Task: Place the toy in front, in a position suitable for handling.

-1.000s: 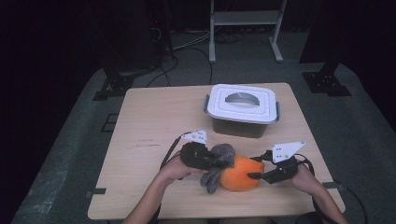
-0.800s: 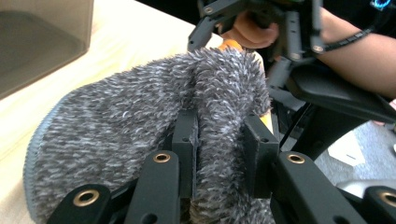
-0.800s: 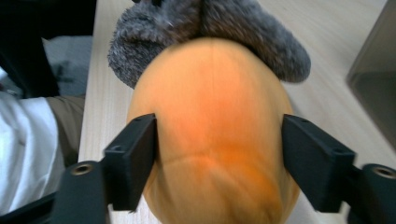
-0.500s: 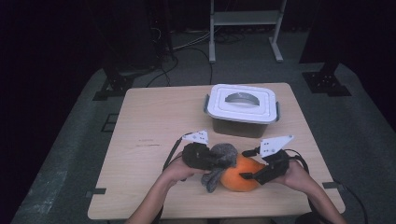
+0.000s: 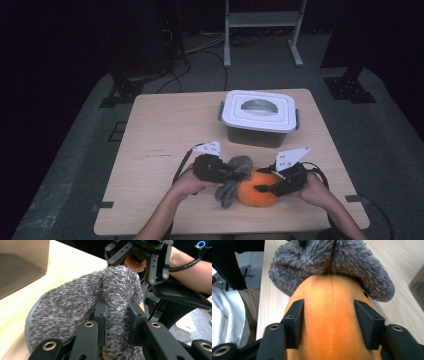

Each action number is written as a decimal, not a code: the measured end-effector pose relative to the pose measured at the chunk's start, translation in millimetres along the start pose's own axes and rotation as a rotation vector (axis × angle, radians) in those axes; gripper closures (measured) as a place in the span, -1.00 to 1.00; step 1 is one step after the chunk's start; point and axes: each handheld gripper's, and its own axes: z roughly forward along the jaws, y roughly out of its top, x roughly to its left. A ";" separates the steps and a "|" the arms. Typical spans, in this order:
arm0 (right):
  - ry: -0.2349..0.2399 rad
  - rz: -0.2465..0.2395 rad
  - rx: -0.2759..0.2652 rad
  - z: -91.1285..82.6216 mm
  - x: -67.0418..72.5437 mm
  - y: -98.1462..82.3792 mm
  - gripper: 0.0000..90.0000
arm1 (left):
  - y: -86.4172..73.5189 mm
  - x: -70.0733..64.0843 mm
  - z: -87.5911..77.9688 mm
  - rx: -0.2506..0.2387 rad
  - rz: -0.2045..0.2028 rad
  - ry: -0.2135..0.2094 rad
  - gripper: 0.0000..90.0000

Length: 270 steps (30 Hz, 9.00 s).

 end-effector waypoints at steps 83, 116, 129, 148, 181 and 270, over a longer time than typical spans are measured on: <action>0.101 -0.081 -0.162 37.4 -3.9 11.0 0.19 | -8.2 -5.0 -52.9 -0.033 0.044 0.017 0.68; -0.037 0.015 -0.116 19.2 -2.5 1.0 -0.09 | 16.8 -8.5 -27.9 0.007 0.076 0.032 0.67; 0.026 -0.038 -0.174 24.7 -20.0 -6.6 0.02 | 21.7 -6.9 -12.9 0.015 0.094 0.016 0.67; 0.022 -0.100 -0.171 28.8 -17.8 -3.0 0.03 | 20.3 -2.5 -33.1 0.002 0.084 0.054 0.67; -0.029 -0.032 -0.144 22.9 -11.5 2.5 0.09 | 40.8 -6.0 1.9 0.085 0.136 0.037 0.68; -0.027 -0.009 -0.102 7.3 -12.4 6.0 -0.03 | 21.2 6.3 -15.5 0.015 0.075 0.047 0.66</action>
